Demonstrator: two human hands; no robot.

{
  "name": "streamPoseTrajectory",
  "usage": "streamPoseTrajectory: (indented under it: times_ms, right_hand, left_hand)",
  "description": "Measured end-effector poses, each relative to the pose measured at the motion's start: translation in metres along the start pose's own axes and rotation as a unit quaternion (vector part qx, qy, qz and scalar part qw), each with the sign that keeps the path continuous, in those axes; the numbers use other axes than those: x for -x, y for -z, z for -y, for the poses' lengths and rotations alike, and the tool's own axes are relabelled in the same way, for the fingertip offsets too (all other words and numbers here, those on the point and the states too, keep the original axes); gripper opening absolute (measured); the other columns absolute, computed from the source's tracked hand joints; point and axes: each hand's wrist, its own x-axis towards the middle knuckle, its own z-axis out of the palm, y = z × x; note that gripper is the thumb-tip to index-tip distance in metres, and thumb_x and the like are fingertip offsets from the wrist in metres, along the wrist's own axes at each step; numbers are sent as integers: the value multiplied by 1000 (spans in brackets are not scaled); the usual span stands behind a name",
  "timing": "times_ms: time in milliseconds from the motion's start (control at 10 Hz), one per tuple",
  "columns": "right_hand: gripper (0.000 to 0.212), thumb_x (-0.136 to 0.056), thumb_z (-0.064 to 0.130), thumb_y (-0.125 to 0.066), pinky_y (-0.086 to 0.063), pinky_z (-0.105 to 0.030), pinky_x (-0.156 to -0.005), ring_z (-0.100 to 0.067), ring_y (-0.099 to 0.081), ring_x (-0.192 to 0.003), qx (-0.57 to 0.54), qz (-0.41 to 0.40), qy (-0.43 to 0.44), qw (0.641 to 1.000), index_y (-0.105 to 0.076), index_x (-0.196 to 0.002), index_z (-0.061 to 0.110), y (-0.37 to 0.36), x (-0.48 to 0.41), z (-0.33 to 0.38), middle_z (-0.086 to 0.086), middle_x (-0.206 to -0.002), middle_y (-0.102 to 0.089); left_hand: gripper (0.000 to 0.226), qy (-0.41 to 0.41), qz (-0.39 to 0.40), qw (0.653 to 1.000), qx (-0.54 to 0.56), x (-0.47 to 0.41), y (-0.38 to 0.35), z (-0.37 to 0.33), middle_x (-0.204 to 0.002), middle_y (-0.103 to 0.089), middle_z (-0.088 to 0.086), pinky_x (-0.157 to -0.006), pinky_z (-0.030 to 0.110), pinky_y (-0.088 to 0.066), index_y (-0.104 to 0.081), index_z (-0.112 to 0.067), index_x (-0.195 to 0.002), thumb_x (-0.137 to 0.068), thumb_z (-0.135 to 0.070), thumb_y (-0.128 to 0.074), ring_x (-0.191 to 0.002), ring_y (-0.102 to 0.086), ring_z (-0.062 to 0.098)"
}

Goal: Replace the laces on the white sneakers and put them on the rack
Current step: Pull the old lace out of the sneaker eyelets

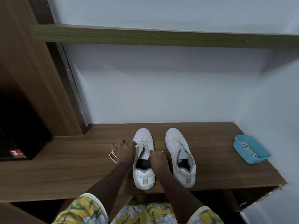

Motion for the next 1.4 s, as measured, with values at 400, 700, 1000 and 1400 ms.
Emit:
streamPoseTrajectory:
  times_ms: [400,700,1000,1400]
  right_hand:
    - [29,-99,9,-38,-47,-32,-85,-28,-60,-107,-7,-5,-5,1000,-57,-121,6,-2,-1,-1,-15,-117,-61]
    - [28,-98,7,-38,-48,-32,-82,-28,-61,-103,-14,-3,-4,1000,-58,-118,5,-2,-1,-1,-15,-113,-62]
    - [28,-98,6,-37,-47,-31,-79,-29,-61,-103,-21,4,-9,1000,-58,-117,3,-1,-3,-2,-17,-112,-62]
    - [25,-97,5,-39,-39,-30,-70,-29,-61,-102,-16,16,-2,1000,-58,-114,1,1,-1,-1,-17,-112,-61]
  left_hand:
    - [20,110,-17,993,37,1,0,20,-91,-70,-2,-102,52,-19,-67,-29,-100,-93,-24,-49,-115,-47,18]
    - [20,167,-26,985,45,4,5,31,-87,-71,1,-102,55,-21,-69,-24,-93,-92,-23,-50,-113,-48,22]
    - [18,221,-57,965,128,6,8,23,-85,-70,15,-105,56,-22,-71,-11,-91,-91,-13,-52,-109,-49,30]
    - [25,331,-76,922,186,-3,16,32,-96,-66,26,-101,55,-31,-66,0,-93,-93,-14,-45,-106,-53,38]
